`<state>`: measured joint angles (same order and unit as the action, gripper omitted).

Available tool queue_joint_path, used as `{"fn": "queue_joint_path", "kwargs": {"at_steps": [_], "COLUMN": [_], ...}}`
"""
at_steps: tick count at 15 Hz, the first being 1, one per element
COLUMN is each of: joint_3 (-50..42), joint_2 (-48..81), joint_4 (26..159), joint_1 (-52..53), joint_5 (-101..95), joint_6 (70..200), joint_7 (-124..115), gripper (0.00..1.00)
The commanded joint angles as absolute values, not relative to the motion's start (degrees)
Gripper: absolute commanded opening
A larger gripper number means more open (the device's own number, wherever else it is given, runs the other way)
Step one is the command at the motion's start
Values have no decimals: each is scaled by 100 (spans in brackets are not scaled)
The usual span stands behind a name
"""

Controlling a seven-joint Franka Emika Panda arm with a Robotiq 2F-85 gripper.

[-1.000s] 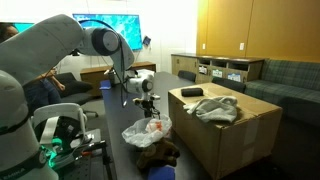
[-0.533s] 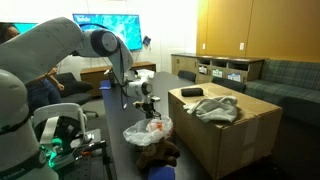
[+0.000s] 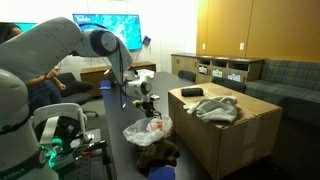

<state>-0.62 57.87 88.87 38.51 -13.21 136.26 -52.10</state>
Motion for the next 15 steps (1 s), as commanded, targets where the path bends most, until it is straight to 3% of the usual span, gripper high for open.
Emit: {"fn": "queue_joint_path", "kwargs": {"at_steps": [1, 6, 9, 15], "joint_3": [-6, 1, -35, -24], "joint_2": [5779, 5751, 5734, 5638], "joint_4": [8884, 8975, 8979, 8965], "joint_1": [3741, 3604, 3569, 3632], "joint_5": [-1224, -1109, -1097, -1183], "joint_6": [13777, 13772, 13743, 13724], "joint_7": [-4912, -4799, -4857, -4812], "gripper": [66, 27, 13, 11]}}
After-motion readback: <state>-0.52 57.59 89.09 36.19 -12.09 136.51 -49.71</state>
